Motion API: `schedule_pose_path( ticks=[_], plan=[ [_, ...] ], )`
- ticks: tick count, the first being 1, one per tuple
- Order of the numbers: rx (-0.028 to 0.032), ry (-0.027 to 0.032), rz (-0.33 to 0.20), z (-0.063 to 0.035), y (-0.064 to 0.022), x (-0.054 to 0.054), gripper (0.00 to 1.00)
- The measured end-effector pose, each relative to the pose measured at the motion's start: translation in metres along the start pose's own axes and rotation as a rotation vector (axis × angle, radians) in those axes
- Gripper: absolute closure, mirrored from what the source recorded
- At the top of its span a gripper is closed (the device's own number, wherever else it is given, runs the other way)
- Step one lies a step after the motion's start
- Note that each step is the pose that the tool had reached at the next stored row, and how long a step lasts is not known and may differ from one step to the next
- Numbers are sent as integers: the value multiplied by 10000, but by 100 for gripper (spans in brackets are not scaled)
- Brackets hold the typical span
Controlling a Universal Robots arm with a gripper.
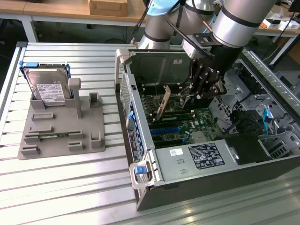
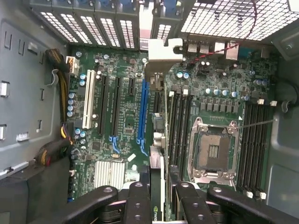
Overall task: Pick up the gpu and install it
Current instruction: 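Insert the gpu into the slot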
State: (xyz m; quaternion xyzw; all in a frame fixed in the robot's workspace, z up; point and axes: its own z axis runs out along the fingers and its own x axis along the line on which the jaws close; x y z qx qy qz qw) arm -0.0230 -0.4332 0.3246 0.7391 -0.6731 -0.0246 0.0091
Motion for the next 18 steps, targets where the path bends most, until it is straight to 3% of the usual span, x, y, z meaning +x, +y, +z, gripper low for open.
schedule_pose_path(
  ticks=[4, 7, 11, 18],
  plan=[
    [-1, 24, 35, 77, 70, 20, 74],
    [10, 9, 602, 126, 69, 22, 74],
    [15, 55, 1026, 233, 85, 28, 74],
    [15, 75, 1042, 319, 259, 101, 74]
  ],
)
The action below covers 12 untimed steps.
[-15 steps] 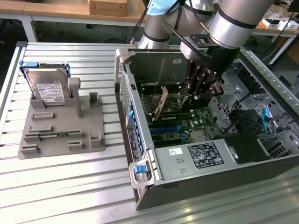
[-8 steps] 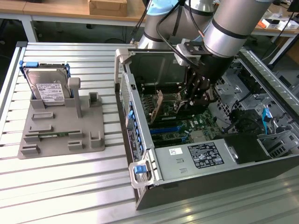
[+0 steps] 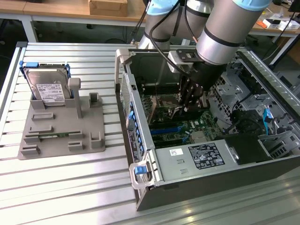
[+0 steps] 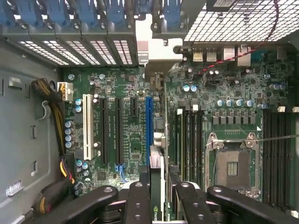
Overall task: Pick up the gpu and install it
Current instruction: 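Insert the gpu into the slot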
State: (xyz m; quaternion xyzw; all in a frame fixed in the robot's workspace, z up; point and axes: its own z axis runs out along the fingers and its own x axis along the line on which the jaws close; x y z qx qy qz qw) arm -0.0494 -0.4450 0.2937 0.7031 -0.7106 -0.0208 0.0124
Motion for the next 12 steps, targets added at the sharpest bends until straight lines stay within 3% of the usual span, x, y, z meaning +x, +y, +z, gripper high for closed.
schedule_pose_path(
  ticks=[2, 12],
  plan=[
    [0, 16, 2, 41, 72, 3, 74],
    [0, 75, 6, 184, 242, 87, 74]
  ],
)
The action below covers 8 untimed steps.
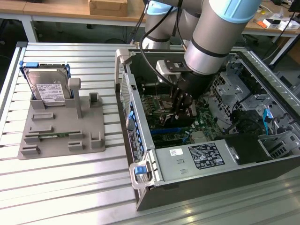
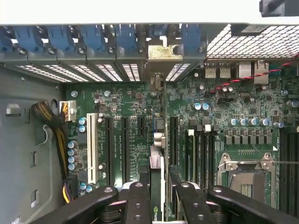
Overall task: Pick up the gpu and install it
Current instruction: 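Insert the gpu into the slot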
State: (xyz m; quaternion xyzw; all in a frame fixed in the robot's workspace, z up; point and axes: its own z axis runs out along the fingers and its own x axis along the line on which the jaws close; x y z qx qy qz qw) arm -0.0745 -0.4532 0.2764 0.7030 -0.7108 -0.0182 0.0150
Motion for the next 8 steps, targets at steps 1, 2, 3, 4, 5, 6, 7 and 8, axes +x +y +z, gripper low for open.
schedule_pose_path(
  ticks=[1, 2, 3, 4, 5, 6, 7, 8],
  plan=[
    [0, 1, 0, 11, 19, 0, 74],
    [0, 2, -1, 17, 23, 0, 74],
    [0, 2, -2, 21, 23, 0, 74],
    [1, 11, 0, 36, 22, 0, 74],
    [1, 21, 1, 49, 22, 0, 74],
    [-1, 27, 1, 51, 22, 1, 74],
    [0, 28, 1, 51, 22, 1, 74],
    [0, 26, 1, 52, 22, 1, 74]
  ],
)
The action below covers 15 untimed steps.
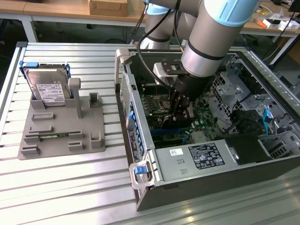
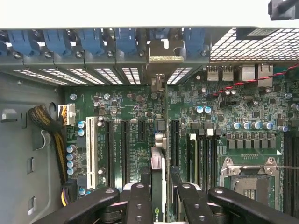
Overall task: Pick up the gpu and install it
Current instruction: 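Insert the gpu into the slot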
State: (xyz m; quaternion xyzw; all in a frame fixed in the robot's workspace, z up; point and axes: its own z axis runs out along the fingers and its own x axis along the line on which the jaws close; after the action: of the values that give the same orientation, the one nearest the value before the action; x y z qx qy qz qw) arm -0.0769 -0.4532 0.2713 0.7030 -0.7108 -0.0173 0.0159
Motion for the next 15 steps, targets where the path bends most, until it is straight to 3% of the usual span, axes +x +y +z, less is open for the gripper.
schedule_pose_path(
  ticks=[1, 2, 3, 4, 7, 11, 15],
  plan=[
    [1, 0, 0, 0, 0, 0, 74],
    [143, -3, 1, 2, 1, 0, 74],
    [390, -6, -1, 4, 0, 0, 74],
    [458, -8, -1, 5, -1, -1, 74],
    [457, -5, 1, 5, 7, 0, 74],
    [458, 28, 0, 35, 102, 1, 74],
    [458, 30, 0, 37, 104, 1, 74]
  ],
)
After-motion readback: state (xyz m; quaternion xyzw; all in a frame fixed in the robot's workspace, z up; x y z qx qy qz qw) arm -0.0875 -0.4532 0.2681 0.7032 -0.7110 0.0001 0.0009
